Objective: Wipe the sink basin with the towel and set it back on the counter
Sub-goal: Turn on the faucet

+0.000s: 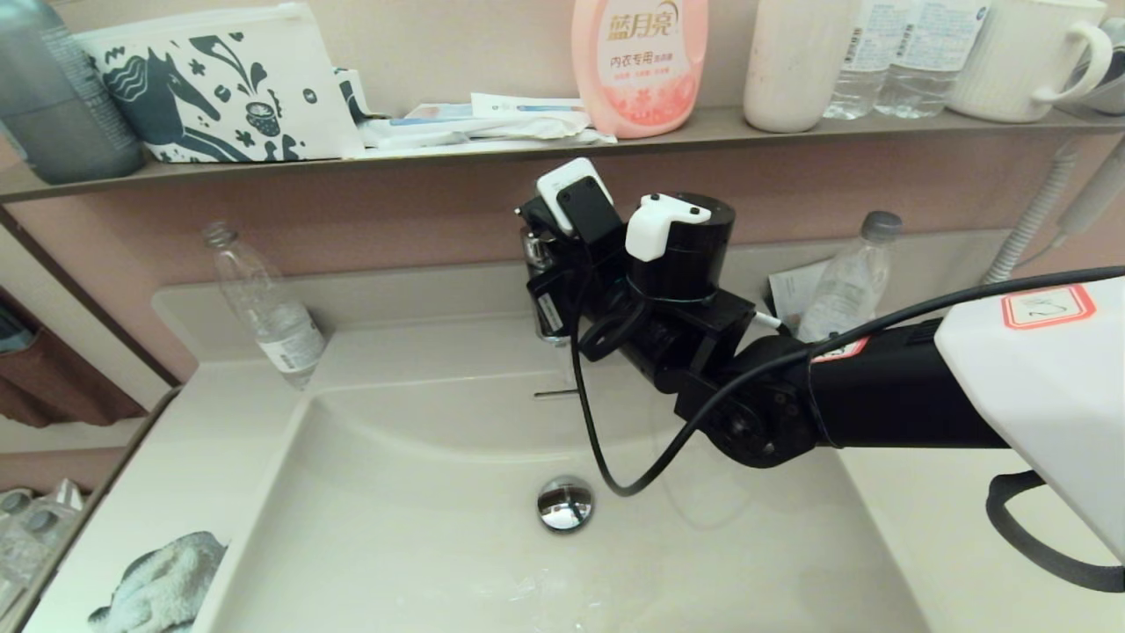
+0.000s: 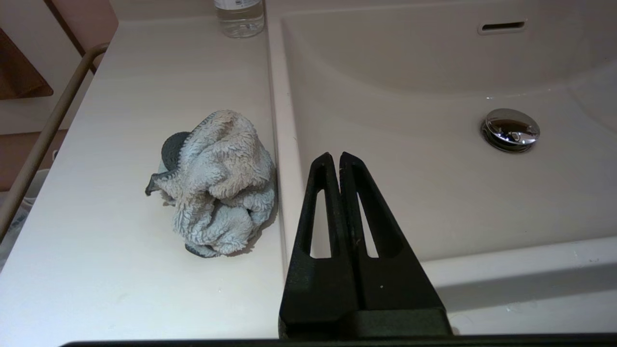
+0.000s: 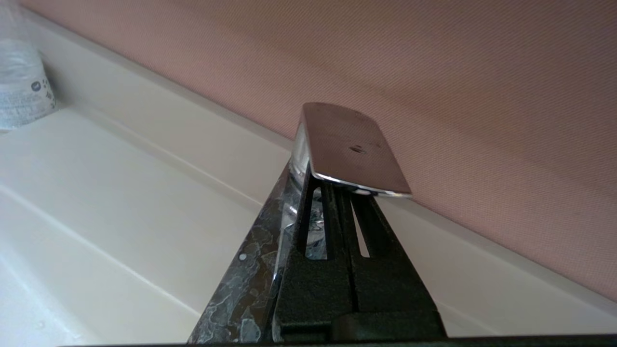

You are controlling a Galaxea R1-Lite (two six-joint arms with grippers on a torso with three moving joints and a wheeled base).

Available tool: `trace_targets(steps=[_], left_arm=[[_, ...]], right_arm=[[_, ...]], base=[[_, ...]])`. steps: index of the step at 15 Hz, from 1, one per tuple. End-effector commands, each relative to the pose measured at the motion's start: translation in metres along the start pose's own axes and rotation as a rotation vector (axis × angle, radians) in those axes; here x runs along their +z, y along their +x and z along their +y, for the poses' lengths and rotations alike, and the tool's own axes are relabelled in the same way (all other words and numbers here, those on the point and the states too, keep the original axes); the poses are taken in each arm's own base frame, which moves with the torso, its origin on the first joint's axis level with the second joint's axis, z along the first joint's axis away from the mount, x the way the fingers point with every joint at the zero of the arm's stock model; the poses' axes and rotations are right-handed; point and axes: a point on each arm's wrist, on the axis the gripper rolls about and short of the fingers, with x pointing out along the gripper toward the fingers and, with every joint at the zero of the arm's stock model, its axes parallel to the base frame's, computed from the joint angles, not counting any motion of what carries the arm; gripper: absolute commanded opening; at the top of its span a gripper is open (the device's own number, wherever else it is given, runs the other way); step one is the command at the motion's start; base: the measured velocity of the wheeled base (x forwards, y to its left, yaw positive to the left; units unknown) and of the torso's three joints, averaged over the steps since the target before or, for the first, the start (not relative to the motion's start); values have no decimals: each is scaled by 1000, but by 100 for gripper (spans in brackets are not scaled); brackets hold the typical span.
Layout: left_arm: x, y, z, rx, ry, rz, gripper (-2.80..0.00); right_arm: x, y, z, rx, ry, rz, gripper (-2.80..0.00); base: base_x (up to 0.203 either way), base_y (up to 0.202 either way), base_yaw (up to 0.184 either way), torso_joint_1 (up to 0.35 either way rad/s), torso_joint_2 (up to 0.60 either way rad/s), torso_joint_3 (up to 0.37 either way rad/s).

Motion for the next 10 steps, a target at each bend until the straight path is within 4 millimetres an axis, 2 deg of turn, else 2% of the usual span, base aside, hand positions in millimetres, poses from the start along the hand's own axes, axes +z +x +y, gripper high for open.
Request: trace_targets(steps=[1,10], left_arm=[[0,0,0,0,0,0,-280],[0,0,0,0,0,0,-280]], right_arm=[[6,-2,-3,-11,3,-13,-280],[13,-3,-6,-24,8,-27,-280]], base=[[0,0,0,0,0,0],[0,0,0,0,0,0]])
